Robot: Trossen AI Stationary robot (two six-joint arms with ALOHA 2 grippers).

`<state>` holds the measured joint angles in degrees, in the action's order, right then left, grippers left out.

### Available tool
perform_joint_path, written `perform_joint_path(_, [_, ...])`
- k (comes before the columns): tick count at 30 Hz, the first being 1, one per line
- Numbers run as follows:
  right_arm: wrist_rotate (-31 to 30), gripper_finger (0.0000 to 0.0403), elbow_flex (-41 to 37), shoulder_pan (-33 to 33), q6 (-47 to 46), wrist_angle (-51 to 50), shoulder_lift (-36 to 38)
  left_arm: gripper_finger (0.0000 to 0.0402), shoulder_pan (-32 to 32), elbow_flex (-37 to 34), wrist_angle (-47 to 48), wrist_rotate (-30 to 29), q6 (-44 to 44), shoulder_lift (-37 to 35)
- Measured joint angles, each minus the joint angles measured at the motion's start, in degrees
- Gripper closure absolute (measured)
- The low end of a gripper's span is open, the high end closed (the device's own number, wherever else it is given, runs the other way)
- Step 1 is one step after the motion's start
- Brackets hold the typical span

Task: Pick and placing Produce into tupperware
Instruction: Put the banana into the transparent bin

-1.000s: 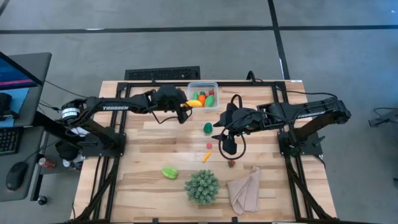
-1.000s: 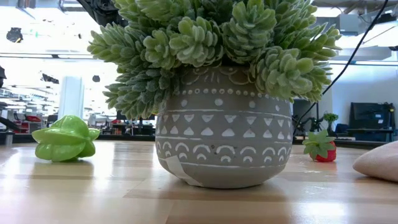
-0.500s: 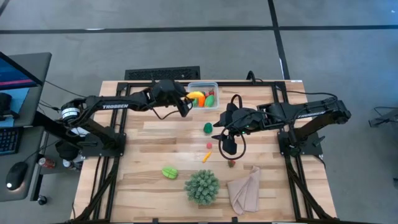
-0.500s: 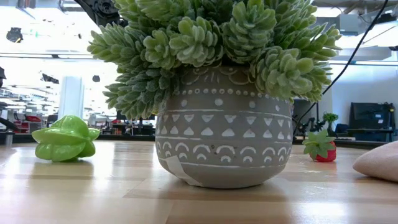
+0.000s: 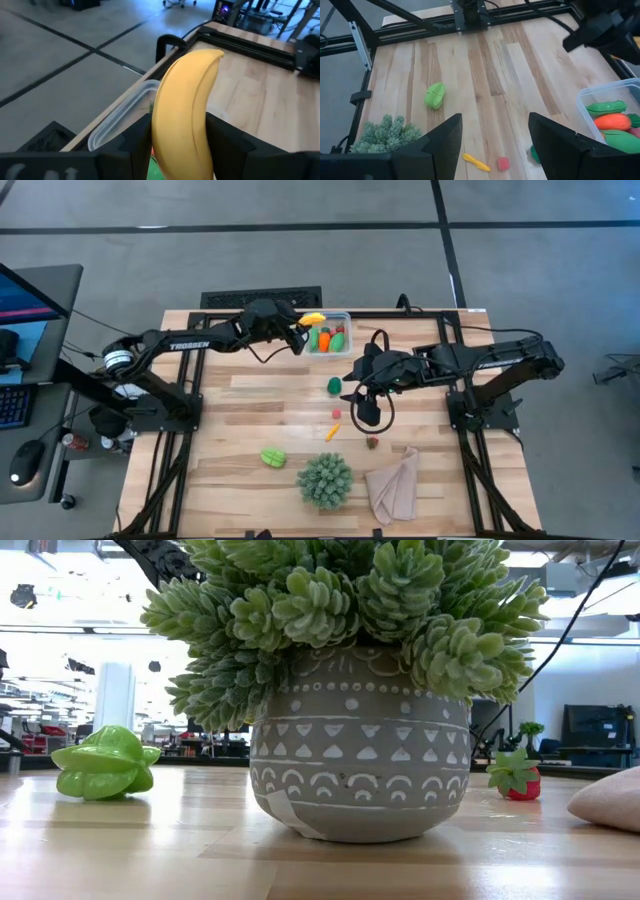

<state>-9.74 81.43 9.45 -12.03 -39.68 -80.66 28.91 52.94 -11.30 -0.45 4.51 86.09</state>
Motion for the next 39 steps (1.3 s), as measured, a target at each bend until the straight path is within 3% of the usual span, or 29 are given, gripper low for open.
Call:
perform_joint_path(9, [0.0, 0.0182, 0.0, -0.6, 0.0, -1.9, 0.0, 0.0248, 0.1, 7.3, 2.1, 3.0, 0.7, 11.8])
perform_joint_path(25, [-0.1, 0.0182, 0.0, -0.5, -1.7, -3.0, 0.0, 0.0248, 3.7, 40.0, 36.0, 7.4, -5.6, 33.1])
perform_joint_path(39, [-1.0, 0.0182, 0.0, -0.1, -2.6, -4.5, 0.0, 0.0248, 4.4, 42.1, 37.0, 4.5, -7.3, 34.1])
